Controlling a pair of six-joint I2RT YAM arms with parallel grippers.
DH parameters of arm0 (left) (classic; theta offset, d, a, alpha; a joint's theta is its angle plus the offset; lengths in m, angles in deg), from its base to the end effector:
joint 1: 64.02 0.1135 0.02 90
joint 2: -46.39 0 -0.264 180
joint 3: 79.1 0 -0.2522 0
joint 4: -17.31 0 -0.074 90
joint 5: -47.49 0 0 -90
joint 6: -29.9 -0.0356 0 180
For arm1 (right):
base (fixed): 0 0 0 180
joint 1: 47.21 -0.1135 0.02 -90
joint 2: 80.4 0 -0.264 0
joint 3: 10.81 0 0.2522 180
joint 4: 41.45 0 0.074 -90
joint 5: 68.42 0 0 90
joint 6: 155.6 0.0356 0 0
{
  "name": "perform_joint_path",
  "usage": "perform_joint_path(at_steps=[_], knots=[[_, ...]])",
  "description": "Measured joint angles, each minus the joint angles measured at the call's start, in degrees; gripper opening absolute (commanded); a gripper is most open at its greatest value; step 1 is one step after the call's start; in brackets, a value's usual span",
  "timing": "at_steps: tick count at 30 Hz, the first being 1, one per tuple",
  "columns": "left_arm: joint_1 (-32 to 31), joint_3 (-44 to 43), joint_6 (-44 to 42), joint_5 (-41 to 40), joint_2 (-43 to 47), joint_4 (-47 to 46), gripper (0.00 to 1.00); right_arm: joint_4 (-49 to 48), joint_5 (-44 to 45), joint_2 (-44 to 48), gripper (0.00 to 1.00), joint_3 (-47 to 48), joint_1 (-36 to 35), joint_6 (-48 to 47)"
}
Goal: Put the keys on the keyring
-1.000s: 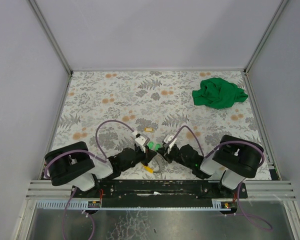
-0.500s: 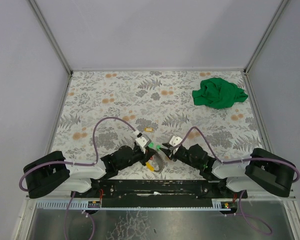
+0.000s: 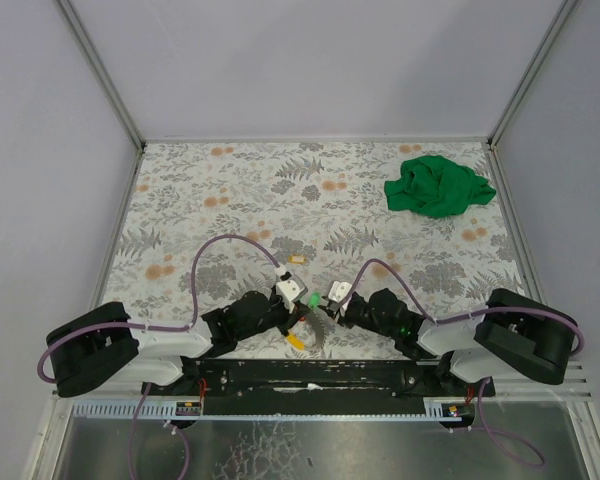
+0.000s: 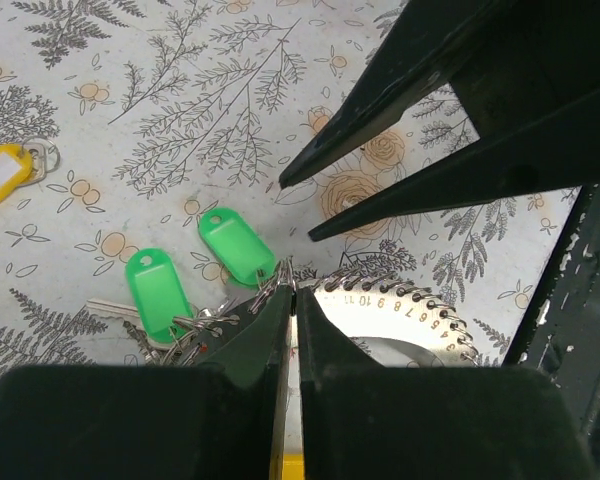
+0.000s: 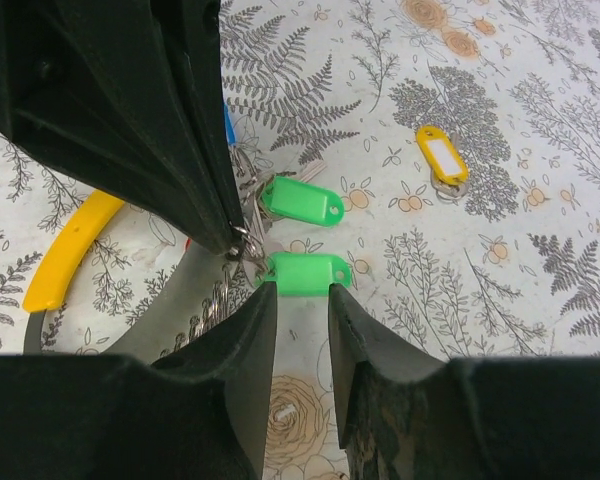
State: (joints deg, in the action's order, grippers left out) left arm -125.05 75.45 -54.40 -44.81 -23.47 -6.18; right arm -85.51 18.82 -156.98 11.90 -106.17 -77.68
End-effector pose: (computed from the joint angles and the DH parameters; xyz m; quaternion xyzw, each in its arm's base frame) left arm 0.1037 -0.1844 0.1457 0.3723 0.7347 -0.2980 0.4825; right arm 0.1096 0.1854 0.1479 -0.4569 0.6134 0.2730 0.5834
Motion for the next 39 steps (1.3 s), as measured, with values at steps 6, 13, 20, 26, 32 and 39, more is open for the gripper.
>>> perform_joint_path(at_steps=[6, 13, 20, 26, 32, 39], knots=[[0.00, -0.57, -0.28, 1.05, -0.42, -0.04, 0.00, -5.68, -1.42, -5.62, 0.34, 0.72, 0.00, 0.04], [0.02, -0.59, -0.28, 1.68, -1.42, -0.24, 0.00, -9.94, -2.80, -9.01, 0.32, 1.07, 0.00, 0.50], [0.02, -0.72, -0.24, 1.88, -1.97, -0.50, 0.00, -10.19, -4.26, -9.16, 0.30, 1.20, 0.00, 1.14], [0.13, -0.70, 0.02, 1.90, -1.97, -0.46, 0.00, -10.93, -4.31, -10.86, 0.26, 1.79, 0.00, 1.60], [0.37, -0.37, 0.35, 2.51, -1.97, -1.18, 0.00, -13.46, -4.44, -13.35, 0.11, 1.90, 0.00, 2.23], [0.44, 1.84, 1.14, 2.75, -1.20, -4.15, 0.12, -15.72, -5.44, -14.88, 0.00, 2.03, -0.04, 3.08]])
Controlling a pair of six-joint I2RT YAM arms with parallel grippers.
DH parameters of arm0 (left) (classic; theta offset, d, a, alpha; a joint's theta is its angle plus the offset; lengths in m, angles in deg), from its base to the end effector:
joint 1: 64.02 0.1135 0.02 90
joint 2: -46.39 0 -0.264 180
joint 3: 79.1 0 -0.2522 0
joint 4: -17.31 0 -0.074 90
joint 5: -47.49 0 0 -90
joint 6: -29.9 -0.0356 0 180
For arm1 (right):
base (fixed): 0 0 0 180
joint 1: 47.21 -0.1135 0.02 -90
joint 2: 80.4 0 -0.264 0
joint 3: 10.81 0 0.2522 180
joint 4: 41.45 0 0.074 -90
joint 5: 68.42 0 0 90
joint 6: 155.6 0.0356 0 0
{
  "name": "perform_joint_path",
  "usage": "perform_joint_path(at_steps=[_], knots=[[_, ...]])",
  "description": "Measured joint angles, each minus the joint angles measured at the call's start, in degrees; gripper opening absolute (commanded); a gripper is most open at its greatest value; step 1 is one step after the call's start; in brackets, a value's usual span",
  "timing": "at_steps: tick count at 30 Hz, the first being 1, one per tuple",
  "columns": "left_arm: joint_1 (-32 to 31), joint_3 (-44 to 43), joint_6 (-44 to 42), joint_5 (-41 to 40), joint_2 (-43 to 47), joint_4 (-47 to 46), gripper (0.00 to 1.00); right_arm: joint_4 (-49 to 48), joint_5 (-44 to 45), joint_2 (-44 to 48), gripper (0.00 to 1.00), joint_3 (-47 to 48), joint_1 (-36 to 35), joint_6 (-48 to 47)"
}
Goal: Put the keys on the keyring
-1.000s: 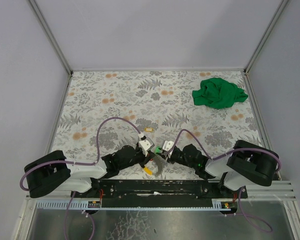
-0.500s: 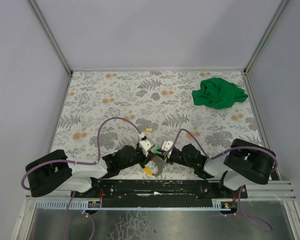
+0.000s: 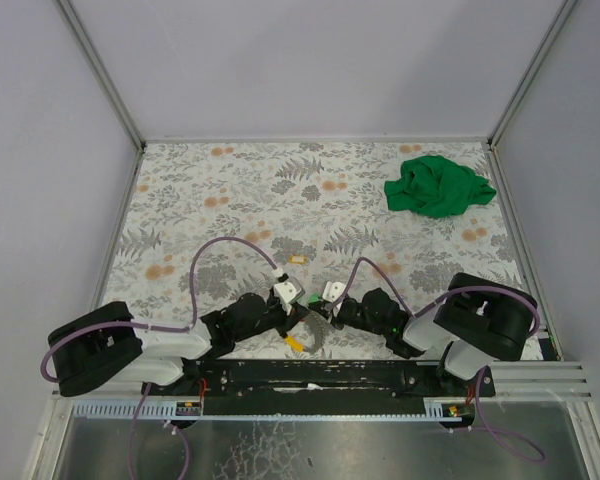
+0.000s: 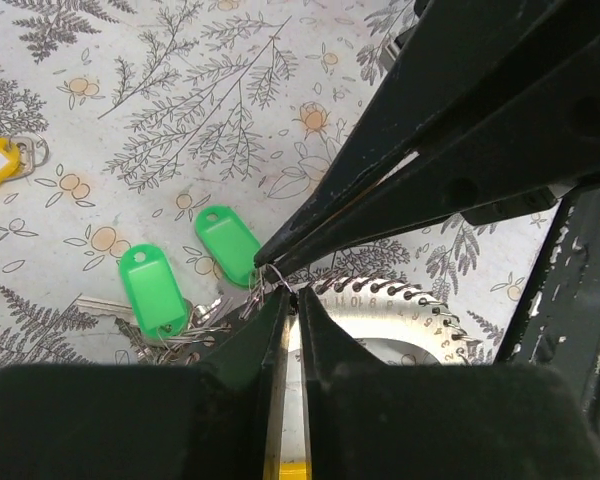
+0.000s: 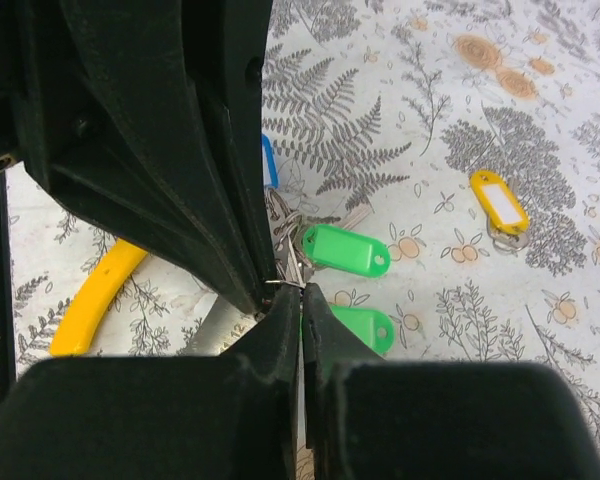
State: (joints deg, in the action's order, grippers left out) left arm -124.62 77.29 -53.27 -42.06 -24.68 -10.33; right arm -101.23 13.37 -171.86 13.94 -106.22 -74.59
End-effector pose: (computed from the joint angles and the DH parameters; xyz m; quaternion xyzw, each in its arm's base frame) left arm 0.1019 -0.1813 0.1402 0.3720 0.7288 -0.3218 0.4764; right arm 0.1166 0.2040 0.1326 -0.4569 0.5924 0.3282 0.5767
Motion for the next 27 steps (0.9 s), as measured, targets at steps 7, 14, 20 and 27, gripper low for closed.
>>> perform_joint_path(at_steps=[7, 14, 20, 27], knots=[[1.09, 3.89, 3.23, -0.70, 5.27, -5.53, 0.32, -0.44, 0.83, 2.60, 0.00, 0.00, -0.04, -0.85], [13.18, 8.50, 11.37, 9.29, 7.02, -13.77, 0.31, -0.48, 1.53, 3.26, 0.00, 0.11, -0.04, -2.84], [16.33, 8.72, 13.92, 17.62, 7.08, -17.38, 0.31, -0.48, 1.51, 3.26, 0.00, 0.11, -0.04, -3.56], [16.79, 8.50, 10.86, 20.13, 8.46, -14.40, 0.32, -0.37, 1.46, 3.34, 0.00, 0.11, -0.04, -4.61]])
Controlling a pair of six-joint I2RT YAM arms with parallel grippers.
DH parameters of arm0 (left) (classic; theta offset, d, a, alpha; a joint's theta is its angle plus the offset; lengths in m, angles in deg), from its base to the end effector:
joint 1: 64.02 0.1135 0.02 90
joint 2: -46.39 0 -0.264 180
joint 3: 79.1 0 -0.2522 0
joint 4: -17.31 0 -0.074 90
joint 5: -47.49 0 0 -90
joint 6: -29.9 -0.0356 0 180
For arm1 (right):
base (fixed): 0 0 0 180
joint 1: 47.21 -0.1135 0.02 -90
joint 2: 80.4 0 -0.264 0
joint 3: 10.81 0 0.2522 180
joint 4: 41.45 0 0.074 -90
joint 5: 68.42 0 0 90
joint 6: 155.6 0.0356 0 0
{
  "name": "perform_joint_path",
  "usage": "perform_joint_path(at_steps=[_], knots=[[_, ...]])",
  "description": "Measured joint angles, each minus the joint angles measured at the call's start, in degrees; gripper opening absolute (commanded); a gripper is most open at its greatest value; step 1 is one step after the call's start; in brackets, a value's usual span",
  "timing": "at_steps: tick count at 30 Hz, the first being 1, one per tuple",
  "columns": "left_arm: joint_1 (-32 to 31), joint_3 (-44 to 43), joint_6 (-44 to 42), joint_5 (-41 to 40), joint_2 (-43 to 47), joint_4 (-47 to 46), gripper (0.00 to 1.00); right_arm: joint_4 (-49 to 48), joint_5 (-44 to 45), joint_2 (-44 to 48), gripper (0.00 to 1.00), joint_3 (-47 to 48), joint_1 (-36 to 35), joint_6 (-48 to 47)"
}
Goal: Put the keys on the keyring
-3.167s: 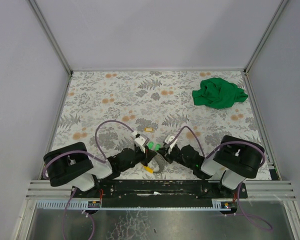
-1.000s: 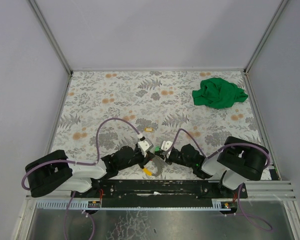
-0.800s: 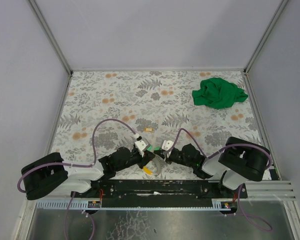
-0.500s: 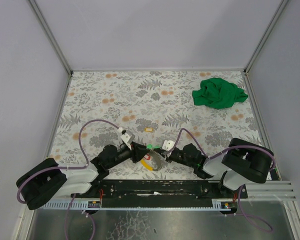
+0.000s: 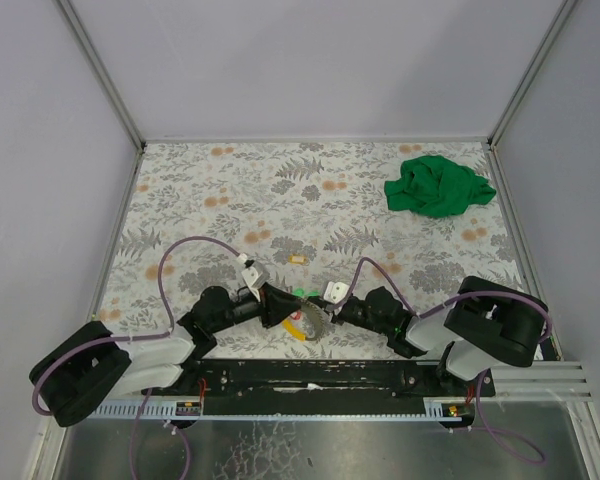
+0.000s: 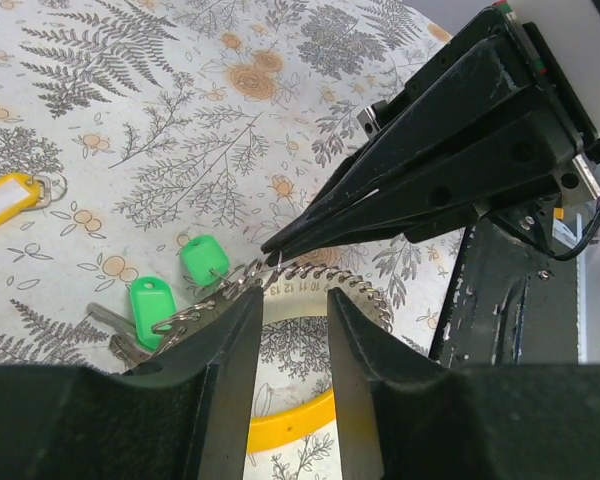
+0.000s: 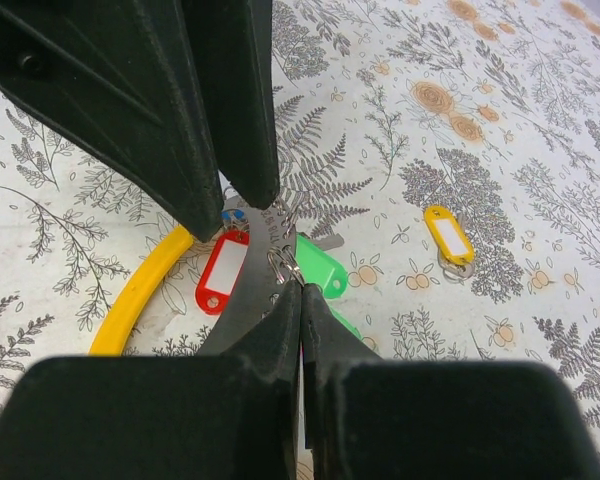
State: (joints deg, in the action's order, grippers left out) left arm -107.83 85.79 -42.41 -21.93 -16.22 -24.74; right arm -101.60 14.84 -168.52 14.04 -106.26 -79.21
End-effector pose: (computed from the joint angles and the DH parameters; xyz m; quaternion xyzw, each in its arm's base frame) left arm 0.1182 -0.1307 0.1518 0.2816 0.6820 -0.4520 0.5012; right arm 0.1167 0.2028 0.1462 -0.4620 0.5600 0.3045 0.6167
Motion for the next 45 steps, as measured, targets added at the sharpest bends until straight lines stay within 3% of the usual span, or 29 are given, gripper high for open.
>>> perform_joint_path(at_steps=[9, 16, 22, 28, 34, 45], knots=[[0.00, -3.04, -4.28, -0.20, -2.03, 3.06, 0.30, 6.45, 0.26, 2.08, 0.01, 2.69, 0.00, -0.31], [-0.07, -3.58, -2.03, -1.86, -4.02, 4.92, 0.31, 26.49, 1.77, 5.31, 0.06, 10.45, 0.00, 5.81], [-4.46, -6.03, 0.66, -7.50, 0.22, 15.54, 0.32, 39.34, 1.40, 6.32, 0.24, 12.74, 0.00, 14.86], [-7.30, -8.57, 4.52, -11.58, 1.95, 24.24, 0.32, 52.28, 1.90, 7.58, 0.34, 17.09, 0.00, 18.78], [-9.05, -12.20, 6.58, -13.46, -0.31, 31.76, 0.29, 61.81, 2.69, 13.35, 0.36, 17.75, 0.00, 20.65], [-9.57, -14.62, 7.06, -14.60, -6.67, 36.98, 0.23, 68.11, -2.16, 12.92, 0.34, 18.32, 0.00, 21.16]])
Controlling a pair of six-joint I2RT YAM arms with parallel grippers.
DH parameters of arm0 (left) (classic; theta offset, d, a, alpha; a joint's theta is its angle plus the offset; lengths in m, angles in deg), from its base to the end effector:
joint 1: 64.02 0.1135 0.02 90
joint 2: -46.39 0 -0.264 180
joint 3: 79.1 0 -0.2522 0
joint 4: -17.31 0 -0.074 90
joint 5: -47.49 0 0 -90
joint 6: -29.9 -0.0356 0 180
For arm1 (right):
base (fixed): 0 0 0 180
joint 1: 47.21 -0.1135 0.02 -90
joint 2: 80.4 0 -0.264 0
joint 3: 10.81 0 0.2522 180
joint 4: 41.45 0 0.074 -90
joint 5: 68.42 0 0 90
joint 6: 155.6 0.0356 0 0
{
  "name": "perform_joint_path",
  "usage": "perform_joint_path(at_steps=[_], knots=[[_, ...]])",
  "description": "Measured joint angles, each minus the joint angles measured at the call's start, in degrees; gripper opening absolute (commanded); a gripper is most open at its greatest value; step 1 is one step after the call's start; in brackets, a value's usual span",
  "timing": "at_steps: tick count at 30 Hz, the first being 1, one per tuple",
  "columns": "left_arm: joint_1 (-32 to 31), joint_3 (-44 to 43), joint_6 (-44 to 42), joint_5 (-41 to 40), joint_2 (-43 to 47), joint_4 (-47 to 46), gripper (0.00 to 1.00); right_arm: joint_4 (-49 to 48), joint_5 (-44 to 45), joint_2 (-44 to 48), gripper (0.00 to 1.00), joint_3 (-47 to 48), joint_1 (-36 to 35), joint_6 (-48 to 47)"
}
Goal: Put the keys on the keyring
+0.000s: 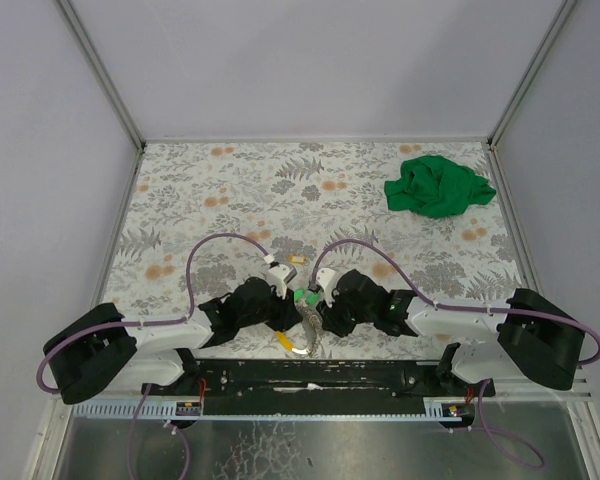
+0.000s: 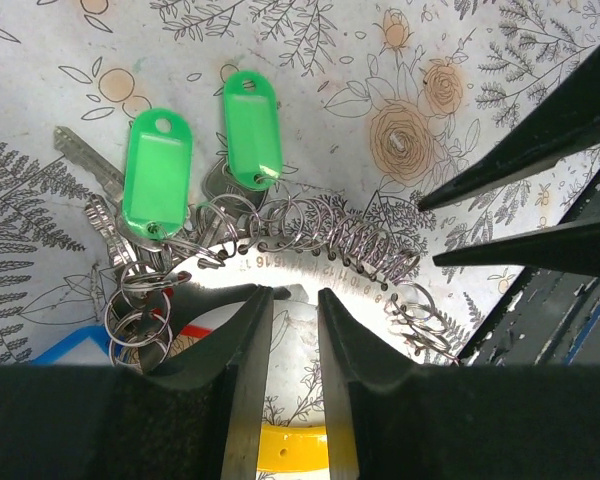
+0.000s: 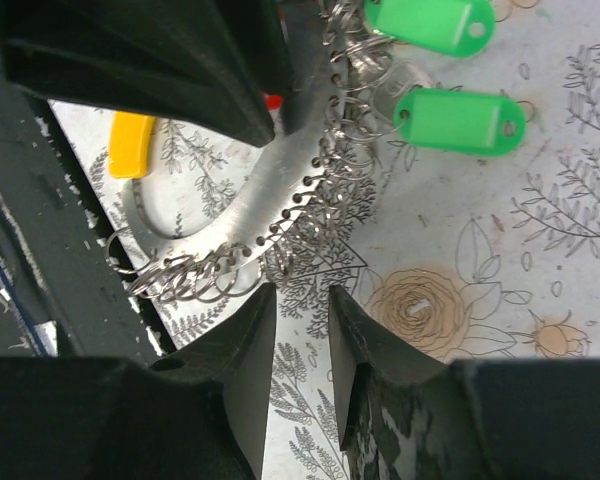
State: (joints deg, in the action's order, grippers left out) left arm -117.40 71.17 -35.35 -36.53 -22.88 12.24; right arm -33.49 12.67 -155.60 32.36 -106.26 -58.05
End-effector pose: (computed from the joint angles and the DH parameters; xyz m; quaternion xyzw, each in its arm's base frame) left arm 0.1230 -0.1718 0.1379 0.2420 0.8502 -0.3290 0.3321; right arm 0.1238 0.2172 0.1648 -0.4221 0.7995 0.2902 0.3136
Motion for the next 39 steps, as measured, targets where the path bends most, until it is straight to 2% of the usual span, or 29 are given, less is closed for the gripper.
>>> perform_joint_path(at_steps=[11, 25, 32, 39], knots=[[0.00, 0.00, -0.02, -0.44, -0.04, 0.13, 0.23, -0.26, -4.66, -2.89, 0.29, 0.68, 0.00, -0.48], [0.00, 0.02, 0.04, -0.42, -0.22, -0.74, 0.23, -1.68, -6.78, -4.90, 0.01, 0.76, 0.00, -0.48], [0.00, 2.99, -0.04, 0.55, 1.09, -5.35, 0.26, -2.62, -7.30, -4.81, 0.00, 0.74, 0.00, -1.73], [0.09, 8.72, -3.17, 3.06, 7.67, -11.89, 0.26, -1.75, -6.03, -2.62, 0.00, 1.31, 0.00, -7.17]])
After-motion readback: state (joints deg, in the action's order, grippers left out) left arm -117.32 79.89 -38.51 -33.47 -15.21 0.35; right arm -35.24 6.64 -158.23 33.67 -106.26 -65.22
